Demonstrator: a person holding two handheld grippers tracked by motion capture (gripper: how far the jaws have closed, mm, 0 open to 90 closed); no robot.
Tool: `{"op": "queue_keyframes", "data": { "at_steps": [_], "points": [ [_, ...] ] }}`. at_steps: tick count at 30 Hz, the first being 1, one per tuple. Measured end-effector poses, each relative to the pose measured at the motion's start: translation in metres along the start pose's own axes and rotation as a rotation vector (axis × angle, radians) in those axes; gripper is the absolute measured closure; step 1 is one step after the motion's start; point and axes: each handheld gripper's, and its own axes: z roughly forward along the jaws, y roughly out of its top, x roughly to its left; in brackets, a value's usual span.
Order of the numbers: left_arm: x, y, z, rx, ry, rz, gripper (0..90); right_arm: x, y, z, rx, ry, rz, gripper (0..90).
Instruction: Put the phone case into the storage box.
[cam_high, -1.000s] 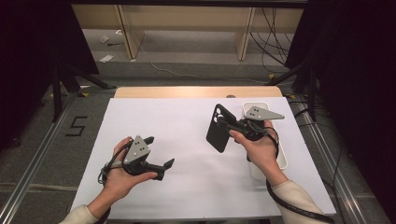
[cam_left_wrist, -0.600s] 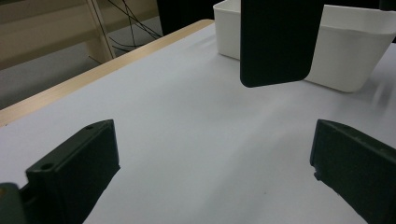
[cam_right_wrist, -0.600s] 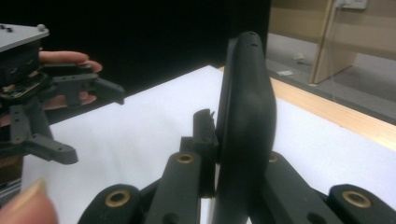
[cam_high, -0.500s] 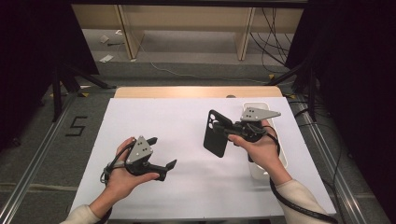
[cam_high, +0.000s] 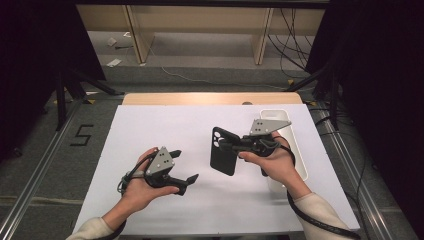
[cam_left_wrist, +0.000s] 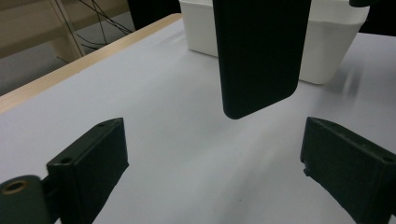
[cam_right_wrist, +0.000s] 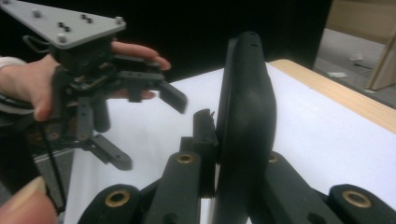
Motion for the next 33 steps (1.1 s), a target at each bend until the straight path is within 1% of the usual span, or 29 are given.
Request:
{"op": "queue_keyframes", "data": {
  "at_steps": [4,6,11,12,14,18,24,28,31,32,33],
  "points": [
    [0.000,0.001,0.007,0.005,-0.036,0.013,15.5,0.003,0.000,0.003,0.010,0.038,-0.011,85.9],
    [0.000,0.002,0.011,0.009,-0.051,0.024,15.8,0.005,0.000,0.006,0.011,0.056,-0.014,85.8],
    [-0.004,0.005,0.023,0.018,-0.104,0.051,18.9,0.009,0.000,0.010,0.021,0.085,-0.025,85.9],
    [-0.005,0.006,0.025,0.016,-0.119,0.064,20.0,0.010,0.000,0.011,0.024,0.092,-0.024,85.9],
    [-0.007,0.007,0.029,0.015,-0.136,0.082,20.8,0.010,0.000,0.012,0.024,0.100,-0.028,85.9],
    [-0.009,0.009,0.034,0.006,-0.164,0.099,25.6,0.012,-0.001,0.014,0.027,0.116,-0.027,85.9],
    [-0.009,0.010,0.038,-0.010,-0.215,0.094,35.0,0.014,-0.001,0.016,0.028,0.142,-0.031,85.9],
    [-0.009,0.010,0.039,-0.016,-0.252,0.085,44.4,0.015,-0.002,0.018,0.025,0.165,-0.031,85.9],
    [-0.008,0.010,0.039,-0.012,-0.271,0.090,48.6,0.016,-0.002,0.018,0.021,0.181,-0.029,85.9],
    [-0.007,0.010,0.039,-0.009,-0.279,0.087,49.8,0.015,-0.002,0.018,0.021,0.187,-0.029,85.9],
    [-0.007,0.009,0.039,-0.006,-0.287,0.075,51.4,0.015,-0.002,0.018,0.021,0.188,-0.030,85.9]
  ]
}}
